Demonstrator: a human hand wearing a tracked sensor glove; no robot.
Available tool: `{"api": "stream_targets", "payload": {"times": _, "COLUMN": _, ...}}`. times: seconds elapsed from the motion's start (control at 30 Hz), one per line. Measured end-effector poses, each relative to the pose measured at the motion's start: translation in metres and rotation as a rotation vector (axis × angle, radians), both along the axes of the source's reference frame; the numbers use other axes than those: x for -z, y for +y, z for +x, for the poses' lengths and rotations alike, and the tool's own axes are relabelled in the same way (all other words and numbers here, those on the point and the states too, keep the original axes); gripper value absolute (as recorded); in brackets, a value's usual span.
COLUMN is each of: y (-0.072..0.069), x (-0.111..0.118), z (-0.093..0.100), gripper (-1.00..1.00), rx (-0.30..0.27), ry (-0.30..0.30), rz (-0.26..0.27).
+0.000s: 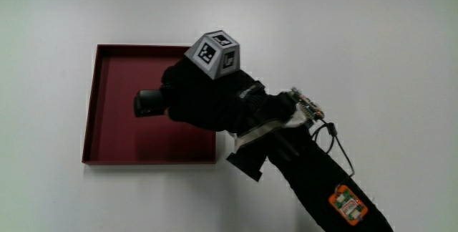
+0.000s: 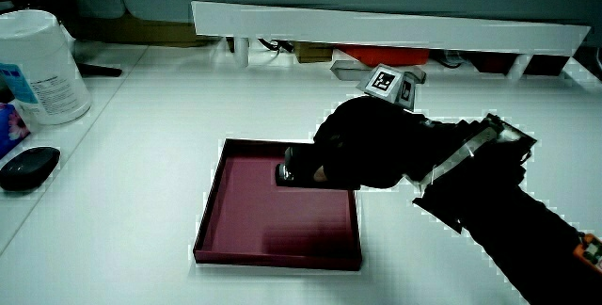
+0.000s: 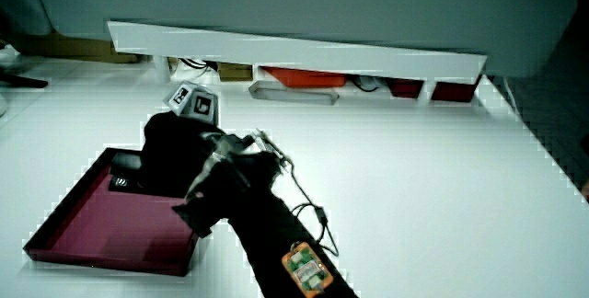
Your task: Place stapper into plate
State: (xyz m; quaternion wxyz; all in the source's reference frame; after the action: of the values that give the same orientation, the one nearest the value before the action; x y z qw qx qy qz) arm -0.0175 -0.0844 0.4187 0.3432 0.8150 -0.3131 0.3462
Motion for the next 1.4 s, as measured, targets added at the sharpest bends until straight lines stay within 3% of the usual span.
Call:
{"api": "stream_targets", "payload": {"times": 0.03, "y": 0.0, "x": -0.004, "z": -0.005, "gripper": 0.0, "rx": 0.014, "ry": -0.018, "rz": 0.011}}
{"api": "stream_targets", "payload": {"times": 0.07, "y": 0.004, "x": 0.016, "z": -0.007, "gripper": 0.0, "rx": -0.019, "ry": 0.025, "rz": 0.076}}
{"api": "stream_targets", "payload": {"times": 0.1, "y": 0.006, "x": 0.015, "z": -0.01, "gripper": 0.0, "rx": -0.024, "ry": 0.048, "rz": 0.083}}
{"api": "stream_targets", "payload": {"times": 0.17, "y": 0.008, "x": 0.008, "z": -0.015, "gripper": 0.0, "rx": -0.005, "ry": 0.028, "rz": 0.057}}
{"api": "stream_targets", "payload": {"times": 0.27, "y": 0.011, "x": -0.007, "z": -0.022, "gripper": 0.0, "rx": -0.001, "ry": 0.077, "rz": 0.05}}
{"api": "stream_targets", "payload": {"times": 0.7, "y": 0.017, "x": -0.046, "z": -0.032, "gripper": 0.0, "rx": 0.023, "ry": 0.141, "rz": -0.007}}
{"api": "stream_targets", "payload": {"times": 1.2, "y": 0.021, "x": -0.058, "z": -0.032, "gripper": 0.0, "rx": 0.035, "ry": 0.16, "rz": -0.048}}
{"api": "stream_targets", "payload": {"times": 1.3, "y": 0.02, "x": -0.054, "z": -0.027, "gripper": -0.21, "rx": 0.035, "ry": 0.129, "rz": -0.079}}
{"api": "stream_targets", "payload": {"times": 1.4, "y": 0.019, "x": -0.04, "z": -0.019, "gripper": -0.43, "rx": 0.045, "ry": 0.122, "rz": -0.071}}
